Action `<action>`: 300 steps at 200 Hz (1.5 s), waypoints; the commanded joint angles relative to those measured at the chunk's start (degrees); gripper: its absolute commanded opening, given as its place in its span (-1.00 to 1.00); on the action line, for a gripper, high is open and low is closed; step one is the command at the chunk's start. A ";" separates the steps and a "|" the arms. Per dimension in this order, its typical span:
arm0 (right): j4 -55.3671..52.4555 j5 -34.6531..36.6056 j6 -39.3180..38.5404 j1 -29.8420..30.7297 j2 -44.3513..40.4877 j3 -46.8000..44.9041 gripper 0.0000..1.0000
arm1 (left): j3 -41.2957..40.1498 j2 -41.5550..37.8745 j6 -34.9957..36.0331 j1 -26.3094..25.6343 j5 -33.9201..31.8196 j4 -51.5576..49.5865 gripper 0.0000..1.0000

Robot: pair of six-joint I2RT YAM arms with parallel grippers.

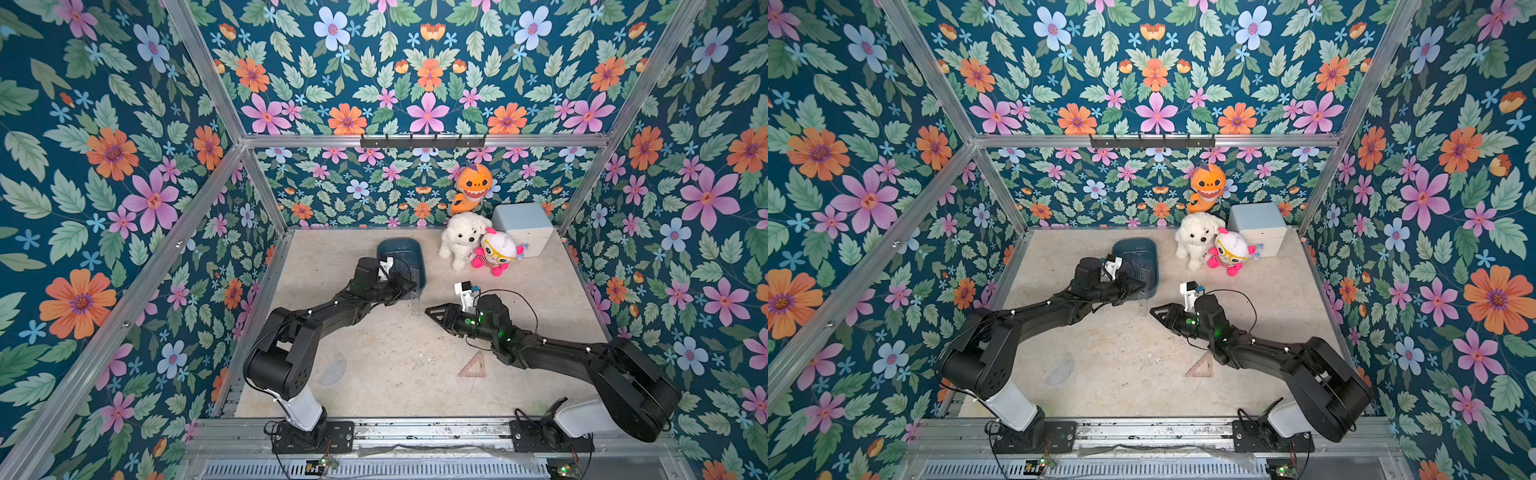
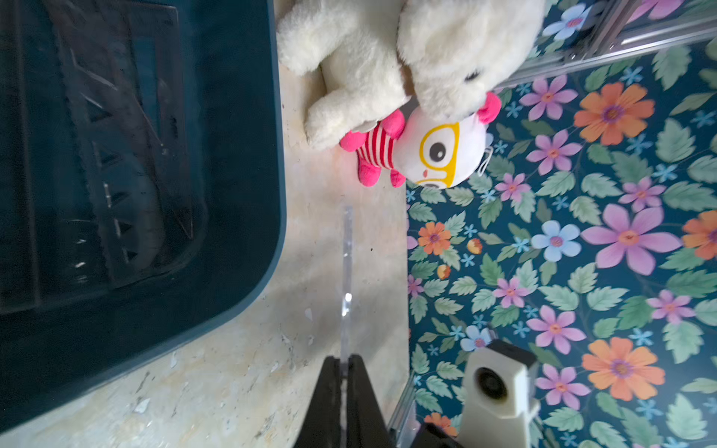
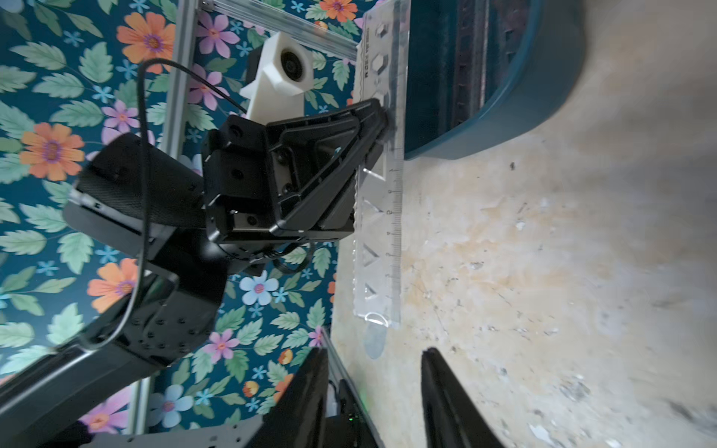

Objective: Put the scattered rulers into the storage box
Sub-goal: Pick up the ruler from the center of the board, then place the ruler in the storage box.

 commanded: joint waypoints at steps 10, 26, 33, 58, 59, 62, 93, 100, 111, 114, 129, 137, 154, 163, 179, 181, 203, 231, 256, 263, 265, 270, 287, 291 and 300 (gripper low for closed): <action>26.73 -6.32 14.40 -1.69 11.57 2.12 -0.13 | -1.00 1.44 -8.67 0.65 3.23 12.57 -1.00; 31.95 -7.19 17.22 -1.69 16.23 3.41 -0.12 | -1.28 1.91 -10.18 1.05 3.90 14.85 -1.00; 33.81 -7.19 17.83 -1.66 17.57 3.58 -0.13 | -1.28 1.91 -10.16 1.10 3.99 14.78 -1.00; 35.11 -7.37 18.32 -1.65 19.22 3.88 -0.18 | -1.37 1.91 -9.98 1.50 4.05 14.39 -1.00; 35.09 -7.37 18.30 -1.62 19.27 3.89 -0.19 | -1.37 1.91 -9.98 1.55 4.07 14.39 -1.00; 35.01 -7.38 18.27 -1.63 19.35 3.89 -0.20 | -1.45 1.97 -9.97 1.58 4.10 14.39 -1.00; 35.07 -7.46 18.09 -1.59 19.47 3.89 -0.41 | -1.55 2.50 -10.07 1.68 4.27 14.83 -1.00; 35.18 -7.43 18.18 -1.69 19.60 3.89 -0.49 | -1.55 2.53 -10.09 1.68 4.26 14.92 -1.00; 35.55 -7.55 18.38 -1.68 19.85 3.89 -0.65 | -1.55 2.69 -10.06 1.76 4.26 14.92 -1.00; 35.66 -7.54 18.40 -1.69 19.93 3.89 -0.68 | -1.59 2.62 -10.06 1.74 4.24 14.92 -1.00; 36.23 -7.59 18.62 -1.64 20.40 3.89 -0.82 | -1.55 2.74 -10.07 1.77 4.26 14.91 -1.00; 36.59 -7.64 18.80 -1.64 20.69 3.89 -0.88 | -1.63 2.79 -10.05 1.76 4.26 14.82 -1.00; 37.25 -7.72 19.09 -1.72 21.12 3.98 -0.99 | -1.59 2.96 -9.89 1.76 4.24 14.79 -1.00; 37.15 -7.81 19.00 -1.77 21.20 4.06 -1.00 | -1.55 3.05 -9.67 1.76 4.17 14.61 -0.99; 36.26 -8.09 18.59 -2.10 21.11 4.37 -1.00 | -1.13 2.92 -8.70 1.81 4.08 13.45 -0.87; 36.06 -8.17 18.55 -2.17 21.02 4.40 -1.00 | -1.00 2.91 -8.56 1.80 4.08 13.19 -0.84; 31.32 -9.12 16.91 -3.22 20.40 5.73 -1.00 | 0.46 1.71 -5.01 3.00 3.76 8.36 -0.35; 21.23 -10.89 13.29 -5.01 20.29 10.31 -1.00 | 4.75 -1.85 6.14 5.80 0.20 -8.57 -0.07; 10.45 -12.89 10.10 -6.59 22.25 17.46 -1.00 | 8.30 -3.62 14.20 8.19 -3.21 -20.60 -0.05; 7.45 -13.30 8.99 -7.01 22.96 19.57 -1.00 | 9.05 -3.51 15.76 8.95 -4.06 -22.78 -0.05; 6.48 -13.40 8.70 -7.09 23.17 20.35 -1.00 | 9.30 -3.49 16.14 9.08 -4.19 -23.31 -0.05; 4.23 -13.65 7.76 -7.43 23.80 21.98 -1.00 | 9.86 -3.15 17.02 9.49 -4.39 -24.44 -0.05; -2.98 -14.52 5.31 -8.41 26.30 27.78 -1.00 | 11.40 -1.94 18.83 10.64 -4.14 -27.13 -0.05; -4.75 -14.70 4.66 -8.60 26.98 29.16 -1.00 | 11.67 -1.67 19.09 10.80 -4.04 -27.45 -0.05; -9.05 -15.06 3.04 -8.88 28.47 32.76 -1.00 | 12.10 -1.11 19.44 11.21 -3.92 -27.79 -0.06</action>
